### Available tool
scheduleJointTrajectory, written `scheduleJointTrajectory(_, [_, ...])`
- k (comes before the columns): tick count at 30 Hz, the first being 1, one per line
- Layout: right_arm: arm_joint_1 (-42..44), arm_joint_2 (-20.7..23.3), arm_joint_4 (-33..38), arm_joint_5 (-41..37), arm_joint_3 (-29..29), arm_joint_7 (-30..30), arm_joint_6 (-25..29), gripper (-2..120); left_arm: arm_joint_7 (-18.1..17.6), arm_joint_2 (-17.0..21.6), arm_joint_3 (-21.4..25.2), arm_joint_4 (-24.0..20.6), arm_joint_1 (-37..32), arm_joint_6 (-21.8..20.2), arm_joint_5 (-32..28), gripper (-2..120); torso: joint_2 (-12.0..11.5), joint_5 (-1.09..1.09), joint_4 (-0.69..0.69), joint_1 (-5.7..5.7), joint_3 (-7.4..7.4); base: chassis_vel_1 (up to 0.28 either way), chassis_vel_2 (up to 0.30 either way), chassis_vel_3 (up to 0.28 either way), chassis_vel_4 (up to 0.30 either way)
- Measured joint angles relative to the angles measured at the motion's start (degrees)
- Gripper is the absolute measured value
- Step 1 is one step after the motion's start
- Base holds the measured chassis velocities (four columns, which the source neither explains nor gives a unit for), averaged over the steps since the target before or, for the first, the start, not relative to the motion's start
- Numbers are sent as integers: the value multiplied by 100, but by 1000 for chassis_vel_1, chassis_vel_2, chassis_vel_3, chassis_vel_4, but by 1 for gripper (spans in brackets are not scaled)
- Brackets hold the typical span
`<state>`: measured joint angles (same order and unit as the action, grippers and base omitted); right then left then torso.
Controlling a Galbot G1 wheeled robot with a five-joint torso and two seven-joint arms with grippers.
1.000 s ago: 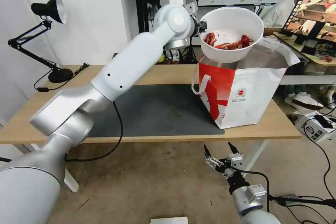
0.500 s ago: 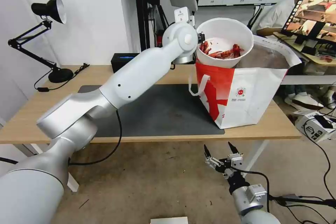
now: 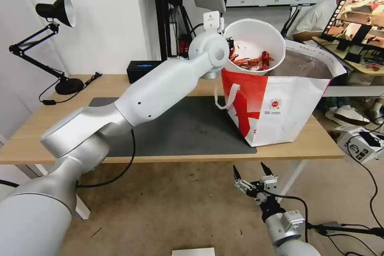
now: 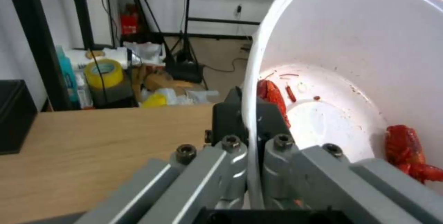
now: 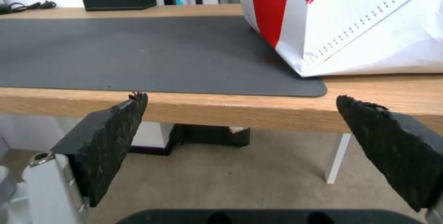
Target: Pick up the trash from the table and place it into the takeout bag.
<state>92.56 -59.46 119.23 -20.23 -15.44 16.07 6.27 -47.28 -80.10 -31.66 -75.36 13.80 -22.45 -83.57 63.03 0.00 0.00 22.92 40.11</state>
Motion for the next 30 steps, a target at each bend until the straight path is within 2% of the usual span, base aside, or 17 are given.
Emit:
scheduleJointTrajectory(8, [0, 0, 0, 0, 0, 0, 0, 100, 112, 165, -204, -196, -2, -42, 165, 0, 0, 0, 0, 0, 0, 0, 0, 0, 0])
scheduleJointTrajectory(21, [0, 0, 0, 0, 0, 0, 0, 100, 292, 216, -395, -298, 59, -144, 434, 0, 0, 0, 0, 0, 0, 0, 0, 0, 0])
scheduleJointTrajectory(30, [0, 0, 0, 0, 0, 0, 0, 100, 288, 67, -282, -92, 111, 28, 488, 0, 0, 0, 0, 0, 0, 0, 0, 0, 0])
